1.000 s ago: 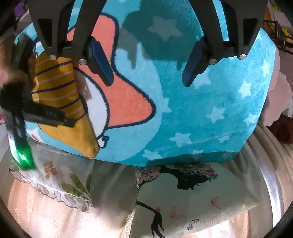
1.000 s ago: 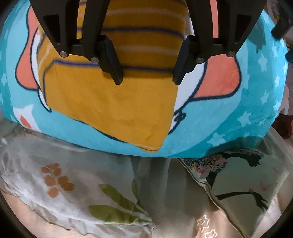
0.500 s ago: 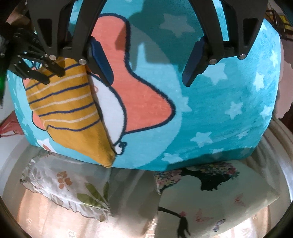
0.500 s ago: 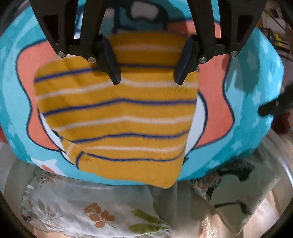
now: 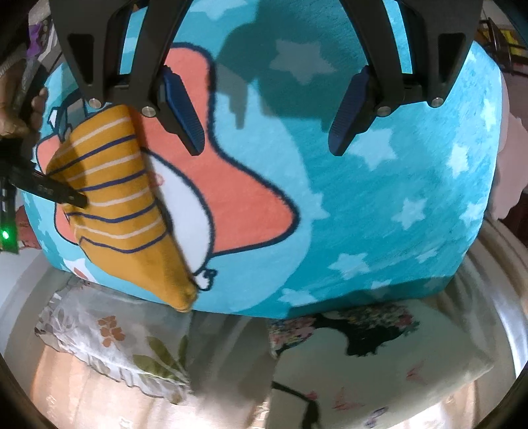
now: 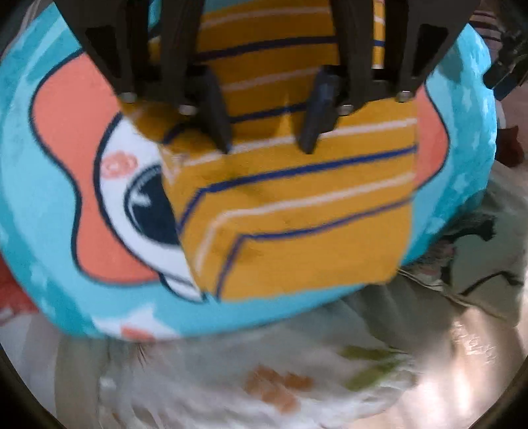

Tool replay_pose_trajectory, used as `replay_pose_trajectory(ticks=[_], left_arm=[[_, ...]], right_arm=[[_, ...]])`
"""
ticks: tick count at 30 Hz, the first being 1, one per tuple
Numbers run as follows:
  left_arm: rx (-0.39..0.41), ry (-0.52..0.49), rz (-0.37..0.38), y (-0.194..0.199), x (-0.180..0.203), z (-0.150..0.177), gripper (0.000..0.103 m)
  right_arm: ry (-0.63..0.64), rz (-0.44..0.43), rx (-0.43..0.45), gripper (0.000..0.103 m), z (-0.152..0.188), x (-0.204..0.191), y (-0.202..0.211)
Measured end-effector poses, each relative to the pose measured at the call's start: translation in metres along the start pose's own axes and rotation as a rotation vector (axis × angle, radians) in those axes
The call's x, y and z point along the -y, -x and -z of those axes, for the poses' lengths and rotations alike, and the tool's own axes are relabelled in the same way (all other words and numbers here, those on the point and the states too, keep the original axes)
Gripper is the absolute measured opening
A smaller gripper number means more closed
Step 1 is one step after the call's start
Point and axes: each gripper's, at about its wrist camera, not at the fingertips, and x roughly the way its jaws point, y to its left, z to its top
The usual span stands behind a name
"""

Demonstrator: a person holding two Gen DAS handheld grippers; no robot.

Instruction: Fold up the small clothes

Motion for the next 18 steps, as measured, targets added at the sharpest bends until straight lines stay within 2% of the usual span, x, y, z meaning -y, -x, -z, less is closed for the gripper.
replay_pose_trajectory(ticks=[3, 6, 9, 12, 14, 16, 18], left_arm=[[0.004, 0.025, 0.002, 0.0, -0.012, 0.004, 0.078], [0.002, 0.04, 0.019, -0.003, -0.016, 0.005, 0.079], [-0.008, 0.025, 0.039, -0.008, -0.009, 0.005, 0.079], [-0.012, -0.001, 0.065, -0.012, 0.001, 0.005, 0.079], [-0.015, -0.021, 0.079, -0.013, 0.006, 0.006, 0.079], [-0.018, -0.035, 0.084, -0.015, 0.009, 0.008, 0.079], [-0.025, -0.045, 0.088, -0.018, 0.01, 0.011, 0.079]], right_arm=[[-0.039, 0.001, -0.002, 0.032, -0.001, 0.011, 0.016], [-0.011, 0.056, 0.084, 0.037, -0.009, -0.001, 0.041], [0.027, 0.044, 0.12, 0.038, -0.017, -0.019, 0.042], [0.021, -0.004, 0.072, 0.038, -0.023, -0.027, 0.016], [0.009, 0.024, 0.015, 0.035, -0.022, -0.017, -0.008], [-0.032, -0.002, 0.024, 0.032, -0.022, -0.004, -0.006], [-0.079, 0.02, 0.027, 0.033, -0.022, 0.004, 0.01]])
